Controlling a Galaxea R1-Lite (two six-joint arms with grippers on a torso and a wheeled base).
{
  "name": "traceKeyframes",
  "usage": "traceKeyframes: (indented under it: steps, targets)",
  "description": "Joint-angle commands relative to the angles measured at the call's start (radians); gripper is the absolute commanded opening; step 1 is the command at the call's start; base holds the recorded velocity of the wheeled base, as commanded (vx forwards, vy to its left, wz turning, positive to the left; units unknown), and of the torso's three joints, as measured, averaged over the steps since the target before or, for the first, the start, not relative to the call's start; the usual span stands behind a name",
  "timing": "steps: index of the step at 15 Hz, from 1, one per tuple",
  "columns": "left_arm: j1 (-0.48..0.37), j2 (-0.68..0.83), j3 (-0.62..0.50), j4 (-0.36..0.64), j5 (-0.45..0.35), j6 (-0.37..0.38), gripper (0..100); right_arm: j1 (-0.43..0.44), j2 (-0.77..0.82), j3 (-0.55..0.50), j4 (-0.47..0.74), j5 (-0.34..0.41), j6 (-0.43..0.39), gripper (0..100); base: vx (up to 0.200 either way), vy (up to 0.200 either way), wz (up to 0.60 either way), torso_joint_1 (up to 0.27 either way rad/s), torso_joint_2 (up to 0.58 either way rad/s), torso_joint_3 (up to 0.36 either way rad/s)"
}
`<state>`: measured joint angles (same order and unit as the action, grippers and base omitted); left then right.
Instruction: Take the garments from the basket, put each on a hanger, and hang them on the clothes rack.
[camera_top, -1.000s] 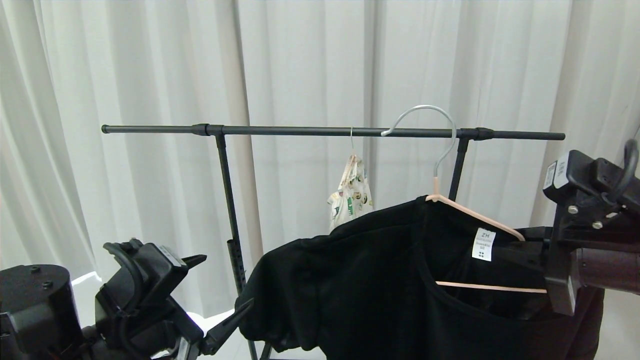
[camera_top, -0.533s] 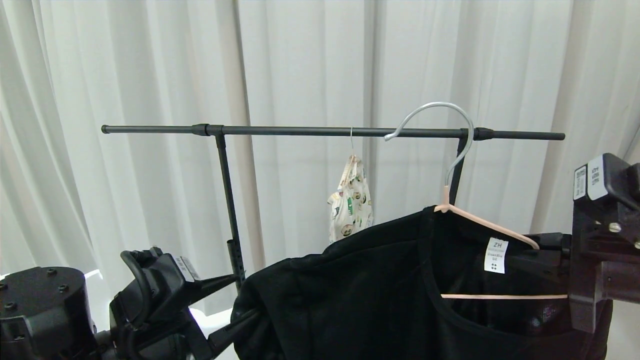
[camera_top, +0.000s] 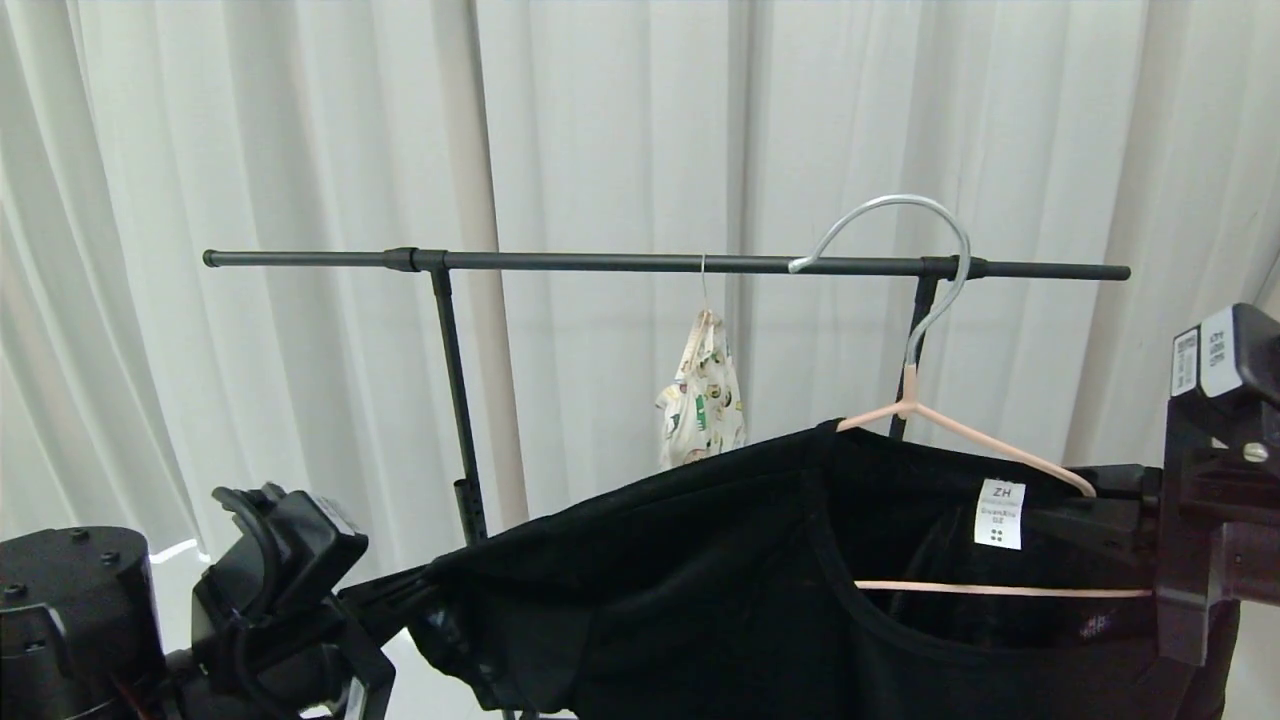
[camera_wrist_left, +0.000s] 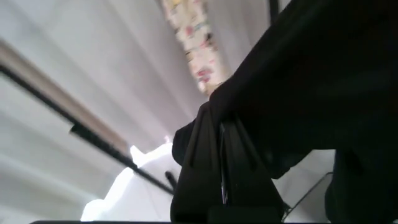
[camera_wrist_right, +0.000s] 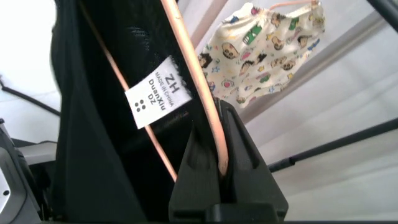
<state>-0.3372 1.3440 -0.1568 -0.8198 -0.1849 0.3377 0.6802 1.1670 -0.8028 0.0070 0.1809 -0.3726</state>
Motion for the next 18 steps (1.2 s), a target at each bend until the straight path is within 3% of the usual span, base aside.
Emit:
traceKeyframes:
  steps: [1, 7, 8, 12, 15, 18]
  targets:
    - [0.136, -0.006, 0.002, -0.001, -0.001, 0.003, 0, -0.016, -0.018, 0.014, 0.001, 0.0, 0.001, 0, 0.0, 0.0, 0.0, 0.0, 0.0, 0.0]
    - [0.136, -0.086, -0.013, 0.001, -0.004, 0.014, 0, -0.044, -0.017, 0.027, 0.001, -0.001, 0.009, 0, 0.0, 0.0, 0.0, 0.0, 0.0, 0.0]
    - [0.136, -0.094, -0.013, 0.001, -0.004, 0.014, 100, -0.051, -0.021, 0.04, 0.001, 0.0, 0.009, 0, 0.0, 0.0, 0.0, 0.0, 0.0, 0.0]
    - [0.133, -0.108, -0.024, -0.001, -0.008, 0.003, 100, -0.105, -0.027, 0.053, 0.001, -0.001, 0.009, 0, 0.0, 0.0, 0.0, 0.0, 0.0, 0.0]
    - [0.115, -0.106, -0.106, 0.001, -0.03, 0.001, 100, -0.218, -0.032, 0.057, 0.005, -0.006, 0.009, 0, 0.0, 0.0, 0.0, 0.0, 0.0, 0.0]
    - [0.115, -0.082, -0.188, 0.001, -0.018, 0.011, 100, -0.275, -0.046, 0.056, 0.039, -0.104, 0.014, 0, 0.0, 0.0, 0.0, 0.0, 0.0, 0.0]
